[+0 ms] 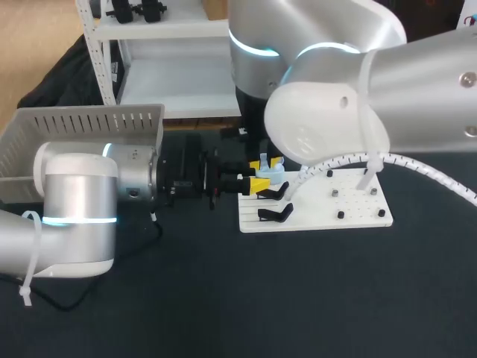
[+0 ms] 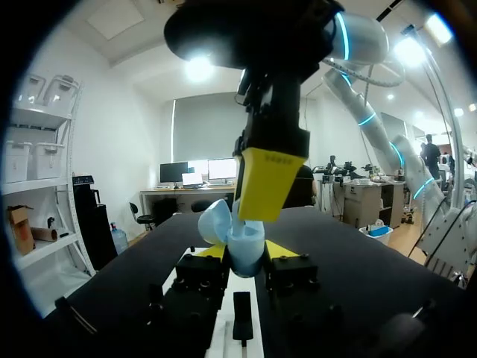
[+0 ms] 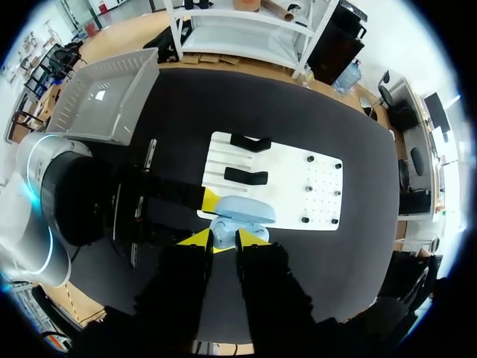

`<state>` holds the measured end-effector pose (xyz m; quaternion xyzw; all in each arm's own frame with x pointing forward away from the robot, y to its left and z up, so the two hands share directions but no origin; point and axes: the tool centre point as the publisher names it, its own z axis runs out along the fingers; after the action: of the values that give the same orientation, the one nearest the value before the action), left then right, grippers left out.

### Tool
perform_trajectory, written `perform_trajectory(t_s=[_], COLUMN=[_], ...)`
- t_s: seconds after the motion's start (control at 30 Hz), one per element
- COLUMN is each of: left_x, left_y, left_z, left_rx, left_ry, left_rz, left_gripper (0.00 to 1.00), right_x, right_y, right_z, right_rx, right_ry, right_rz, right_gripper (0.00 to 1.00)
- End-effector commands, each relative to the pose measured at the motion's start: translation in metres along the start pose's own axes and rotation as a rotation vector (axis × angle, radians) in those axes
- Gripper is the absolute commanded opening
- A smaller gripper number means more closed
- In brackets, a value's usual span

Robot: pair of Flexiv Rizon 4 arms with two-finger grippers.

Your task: Pick up each earbud case from the left stands, insert the matching earbuds, close the lid, and place the case in the box.

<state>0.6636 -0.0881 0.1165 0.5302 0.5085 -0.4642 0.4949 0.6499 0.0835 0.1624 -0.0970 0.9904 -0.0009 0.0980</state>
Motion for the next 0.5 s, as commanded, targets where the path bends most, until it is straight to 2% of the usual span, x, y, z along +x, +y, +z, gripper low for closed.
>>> perform_trajectory(t_s=[0.03,0.2,0.23,0.27,0.3,0.37,0.4,0.43,0.5], left_x=[0.000,0.000,0.000,0.000,0.000,0.000,0.000,0.000,0.000], left_y=[-0.002,-0.002,-0.002,-0.002,-0.002,-0.002,-0.002,-0.002,-0.002], left_z=[0.000,0.000,0.000,0.000,0.000,0.000,0.000,0.000,0.000], left_rx=[-0.006,-0.006,-0.006,-0.006,-0.006,-0.006,-0.006,-0.006,-0.006], left_ry=[-0.002,-0.002,-0.002,-0.002,-0.002,-0.002,-0.002,-0.002,-0.002], left_rz=[0.002,0.002,0.002,0.002,0.002,0.002,0.002,0.002,0.002], left_gripper=[0.00,0.00,0.00,0.00,0.00,0.00,0.00,0.00,0.00], right_x=[-0.004,-0.004,-0.003,-0.002,-0.002,-0.002,-0.002,-0.002,-0.003], right_y=[0.002,0.003,0.003,0.003,0.003,0.001,0.001,0.001,0.000], right_z=[0.002,0.003,0.001,-0.002,-0.004,-0.012,-0.016,-0.020,-0.028], right_rx=[0.006,0.010,0.003,-0.002,-0.001,0.004,0.005,0.008,0.010], right_ry=[0.013,0.017,0.018,0.015,0.010,-0.006,-0.018,-0.026,-0.041], right_rz=[-0.004,-0.007,-0.009,-0.008,-0.007,-0.005,-0.005,-0.004,-0.003], right_gripper=[0.00,0.00,0.05,0.29,0.39,0.50,0.70,0.80,0.88])
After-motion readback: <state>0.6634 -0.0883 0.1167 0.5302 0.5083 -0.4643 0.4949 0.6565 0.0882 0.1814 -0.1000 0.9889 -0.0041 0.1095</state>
